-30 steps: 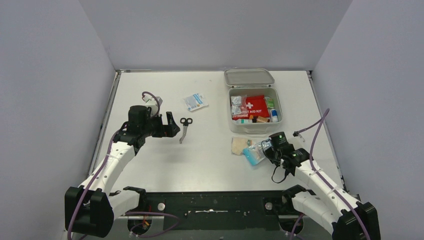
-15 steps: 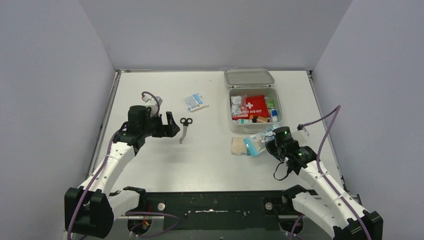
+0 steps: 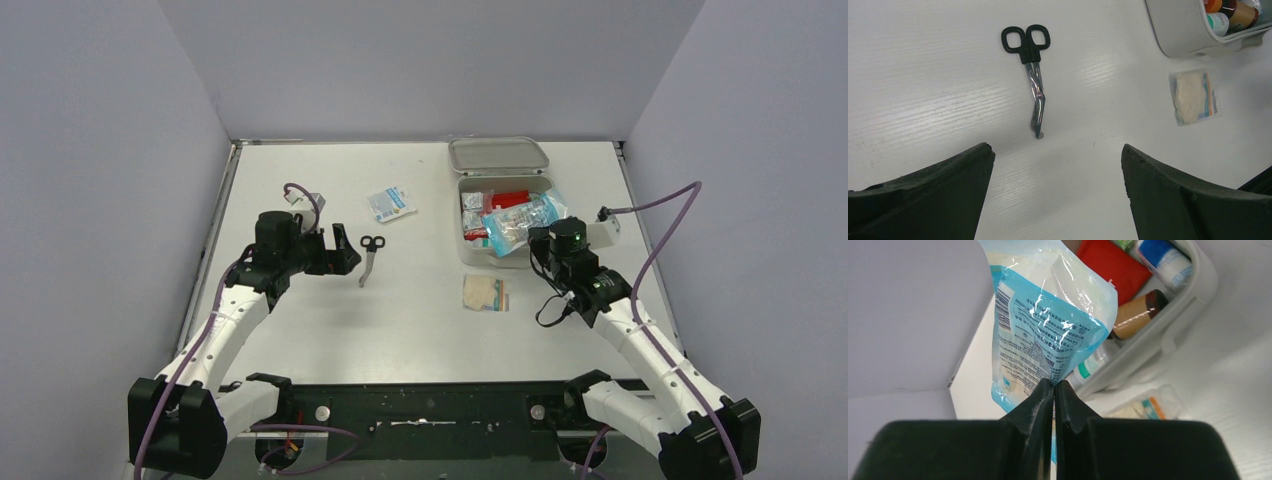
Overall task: Organize the medicine kit
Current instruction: Place the medical item at the medicine box.
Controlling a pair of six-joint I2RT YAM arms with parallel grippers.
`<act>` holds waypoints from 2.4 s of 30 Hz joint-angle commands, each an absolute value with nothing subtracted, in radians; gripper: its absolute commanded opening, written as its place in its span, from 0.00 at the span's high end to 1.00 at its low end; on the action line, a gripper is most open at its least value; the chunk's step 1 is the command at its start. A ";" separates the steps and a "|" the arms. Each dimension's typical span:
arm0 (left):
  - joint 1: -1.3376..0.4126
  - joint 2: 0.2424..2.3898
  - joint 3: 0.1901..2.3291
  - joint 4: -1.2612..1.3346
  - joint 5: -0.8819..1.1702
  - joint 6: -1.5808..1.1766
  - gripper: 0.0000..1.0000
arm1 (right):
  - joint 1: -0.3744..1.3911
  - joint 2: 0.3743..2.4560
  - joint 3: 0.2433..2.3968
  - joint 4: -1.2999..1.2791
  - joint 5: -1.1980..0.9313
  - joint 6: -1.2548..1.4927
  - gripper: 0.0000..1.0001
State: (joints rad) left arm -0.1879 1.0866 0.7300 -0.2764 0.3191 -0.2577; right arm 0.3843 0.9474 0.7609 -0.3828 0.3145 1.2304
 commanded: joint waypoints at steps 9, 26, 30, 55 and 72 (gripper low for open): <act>-0.197 1.069 0.735 -0.239 0.345 -0.242 0.03 | 0.237 1.263 0.776 0.133 0.315 1.395 1.00; -0.198 1.072 0.741 -0.249 0.323 -0.233 0.03 | 0.174 1.614 0.846 0.319 0.151 1.478 1.00; -0.198 1.071 0.742 -0.252 0.321 -0.233 0.03 | 0.171 1.660 0.869 0.319 0.144 1.494 1.00; -0.199 1.069 0.741 -0.257 0.304 -0.230 0.03 | 0.145 1.722 0.934 0.227 0.125 1.446 0.61; -0.197 1.066 0.739 -0.252 0.289 -0.242 0.03 | 0.134 1.564 1.018 0.125 -0.010 0.995 0.57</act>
